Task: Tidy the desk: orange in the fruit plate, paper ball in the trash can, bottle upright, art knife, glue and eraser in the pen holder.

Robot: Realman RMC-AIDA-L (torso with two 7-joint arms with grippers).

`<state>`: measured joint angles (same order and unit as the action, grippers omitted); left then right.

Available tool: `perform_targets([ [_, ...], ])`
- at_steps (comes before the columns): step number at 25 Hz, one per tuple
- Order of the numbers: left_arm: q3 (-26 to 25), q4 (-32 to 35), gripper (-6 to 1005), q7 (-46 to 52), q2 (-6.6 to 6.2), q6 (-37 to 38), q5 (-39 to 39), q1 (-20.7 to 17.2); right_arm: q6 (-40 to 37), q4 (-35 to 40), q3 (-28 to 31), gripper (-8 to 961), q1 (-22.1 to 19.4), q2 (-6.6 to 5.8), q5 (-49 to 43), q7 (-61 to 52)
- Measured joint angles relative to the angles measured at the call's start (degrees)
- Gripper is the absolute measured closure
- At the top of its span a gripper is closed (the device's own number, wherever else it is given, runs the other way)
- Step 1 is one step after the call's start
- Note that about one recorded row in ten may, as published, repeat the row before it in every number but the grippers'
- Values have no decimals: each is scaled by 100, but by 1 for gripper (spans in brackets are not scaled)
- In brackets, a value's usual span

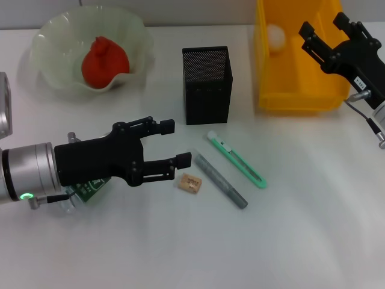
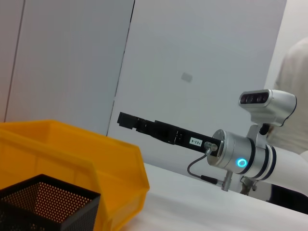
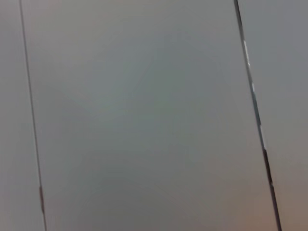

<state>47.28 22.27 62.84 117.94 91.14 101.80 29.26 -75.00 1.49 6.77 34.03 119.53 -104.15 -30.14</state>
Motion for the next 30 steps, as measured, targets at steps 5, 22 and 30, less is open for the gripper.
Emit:
perform_targets([
  [5, 1, 9, 193, -26, 0, 68, 4, 0, -627, 0, -31, 151, -65, -16, -3, -156],
  [22, -15, 293, 193, 24, -11, 221, -21, 122, -2654, 1086, -1703, 150, -597, -54, -210, -1771],
  [30, 22, 355, 193, 30, -60, 204, 10, 347, -2713, 1170, -2289, 151, -734, -53, -211, -1775],
])
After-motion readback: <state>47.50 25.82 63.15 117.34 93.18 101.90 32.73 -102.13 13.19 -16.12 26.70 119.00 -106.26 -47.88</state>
